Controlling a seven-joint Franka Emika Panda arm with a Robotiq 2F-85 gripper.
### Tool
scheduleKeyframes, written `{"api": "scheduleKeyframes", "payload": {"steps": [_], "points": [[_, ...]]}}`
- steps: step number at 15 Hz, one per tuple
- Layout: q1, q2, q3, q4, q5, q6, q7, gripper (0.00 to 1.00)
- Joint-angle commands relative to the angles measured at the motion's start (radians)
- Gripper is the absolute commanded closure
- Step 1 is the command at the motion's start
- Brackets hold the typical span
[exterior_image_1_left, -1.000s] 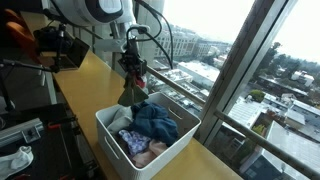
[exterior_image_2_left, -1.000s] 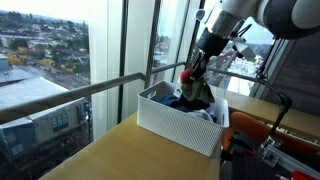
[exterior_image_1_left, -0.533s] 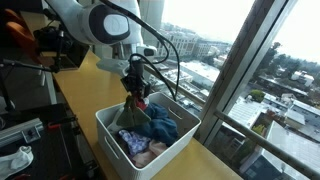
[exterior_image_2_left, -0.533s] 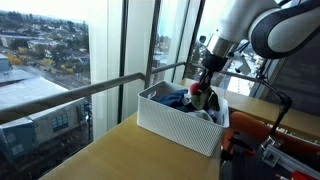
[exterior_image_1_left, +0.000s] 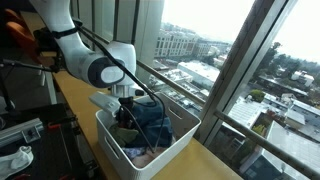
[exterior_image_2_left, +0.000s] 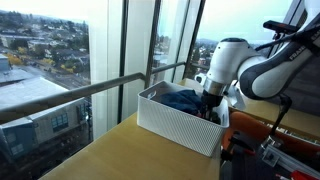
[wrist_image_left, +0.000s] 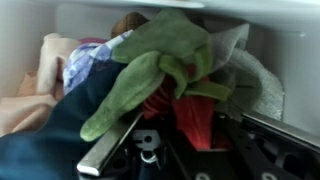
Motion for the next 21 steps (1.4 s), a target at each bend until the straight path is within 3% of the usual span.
{"api": "scheduleKeyframes", "payload": {"steps": [1,4,5,6,14,21], "points": [[0.013,0.173,-0.017,0.042,0.032,0.082,-0.011,0.96],[0.006,0.230,-0.010,0.067,0.074,0.092,-0.034,0.96],[0.004,0.230,-0.007,0.074,0.086,0.083,-0.037,0.57],[0.000,0.223,-0.005,0.075,0.097,0.079,-0.044,0.56],[-0.005,0.045,-0.010,0.038,0.125,0.010,-0.080,0.01],[0.015,-0.052,-0.012,0.051,0.103,-0.062,-0.061,0.00]]}}
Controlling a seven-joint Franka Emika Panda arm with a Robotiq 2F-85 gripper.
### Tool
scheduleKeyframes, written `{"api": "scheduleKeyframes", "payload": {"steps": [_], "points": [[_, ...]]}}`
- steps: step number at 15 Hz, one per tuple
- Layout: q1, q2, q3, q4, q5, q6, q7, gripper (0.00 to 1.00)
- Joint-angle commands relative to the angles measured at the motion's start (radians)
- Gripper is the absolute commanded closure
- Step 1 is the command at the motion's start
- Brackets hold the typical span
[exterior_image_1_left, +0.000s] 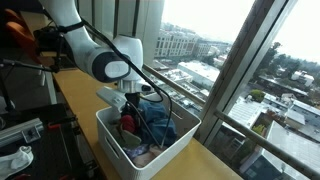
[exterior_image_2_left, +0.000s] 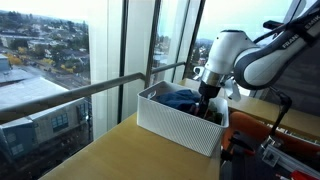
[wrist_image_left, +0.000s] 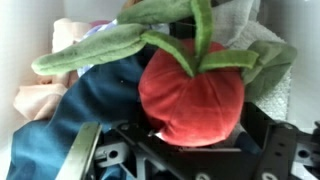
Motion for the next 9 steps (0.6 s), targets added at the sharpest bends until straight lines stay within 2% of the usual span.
{"api": "scheduleKeyframes", "payload": {"steps": [1,9], "points": [[0.012,-0.026,-0.002,0.007,0.004,-0.038,-0.013,0.00],[0.013,-0.102,-0.018,0.032,-0.028,-0.115,-0.009,0.00]]}}
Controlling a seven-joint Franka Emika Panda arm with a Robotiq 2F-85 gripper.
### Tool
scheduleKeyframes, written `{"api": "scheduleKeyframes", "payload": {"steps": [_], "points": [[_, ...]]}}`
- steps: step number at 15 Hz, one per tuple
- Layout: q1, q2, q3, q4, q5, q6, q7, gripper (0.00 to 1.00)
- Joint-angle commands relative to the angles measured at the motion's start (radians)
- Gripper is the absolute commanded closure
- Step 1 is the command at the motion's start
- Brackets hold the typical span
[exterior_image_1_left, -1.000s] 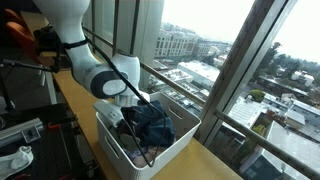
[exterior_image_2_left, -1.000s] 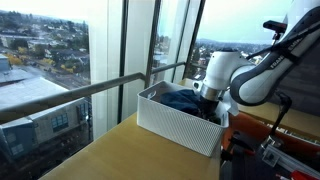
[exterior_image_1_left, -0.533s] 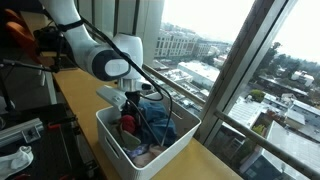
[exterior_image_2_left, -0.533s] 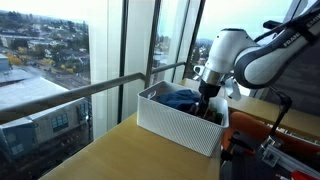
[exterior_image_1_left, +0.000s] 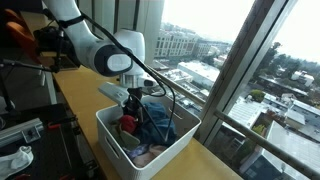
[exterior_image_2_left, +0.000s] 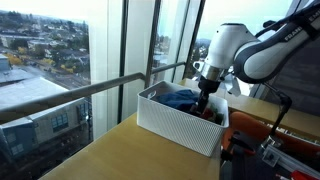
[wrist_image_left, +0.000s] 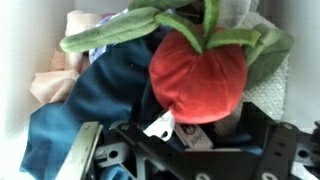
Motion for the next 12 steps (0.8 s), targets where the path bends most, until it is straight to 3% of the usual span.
{"api": "scheduleKeyframes", "payload": {"steps": [1,12], "points": [[0.007,-0.090,-0.016,0.018,-0.028,-0.088,-0.007,0.00],[0.021,-0.160,0.015,-0.041,-0.094,-0.194,0.069,0.00]]}}
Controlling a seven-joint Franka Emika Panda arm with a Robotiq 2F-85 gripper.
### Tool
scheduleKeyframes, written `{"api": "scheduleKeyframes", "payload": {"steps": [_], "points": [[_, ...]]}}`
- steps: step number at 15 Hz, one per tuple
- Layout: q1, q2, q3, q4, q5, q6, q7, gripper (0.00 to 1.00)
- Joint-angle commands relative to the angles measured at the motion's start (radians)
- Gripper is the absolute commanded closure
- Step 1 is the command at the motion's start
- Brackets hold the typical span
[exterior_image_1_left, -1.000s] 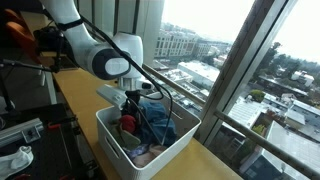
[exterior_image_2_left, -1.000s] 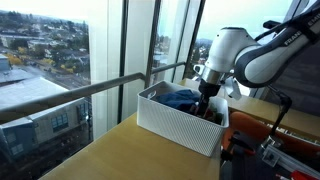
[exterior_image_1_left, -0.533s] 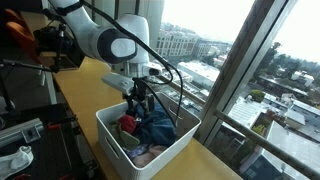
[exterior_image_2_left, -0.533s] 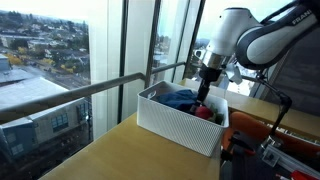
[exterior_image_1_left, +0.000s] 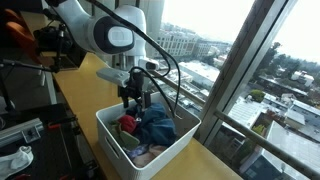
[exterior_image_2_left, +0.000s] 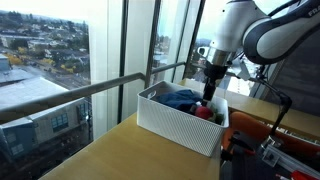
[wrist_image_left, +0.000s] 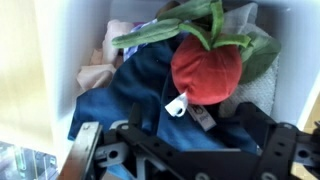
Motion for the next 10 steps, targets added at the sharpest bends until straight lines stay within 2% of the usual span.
{"api": "scheduleKeyframes", "payload": {"steps": [1,10], "points": [[0.013,-0.018,0.014,-0.057,-0.018,-0.010,0.042,0.00],[0.023,0.081,0.020,-0.107,0.001,0.071,0.040,0.00]]}}
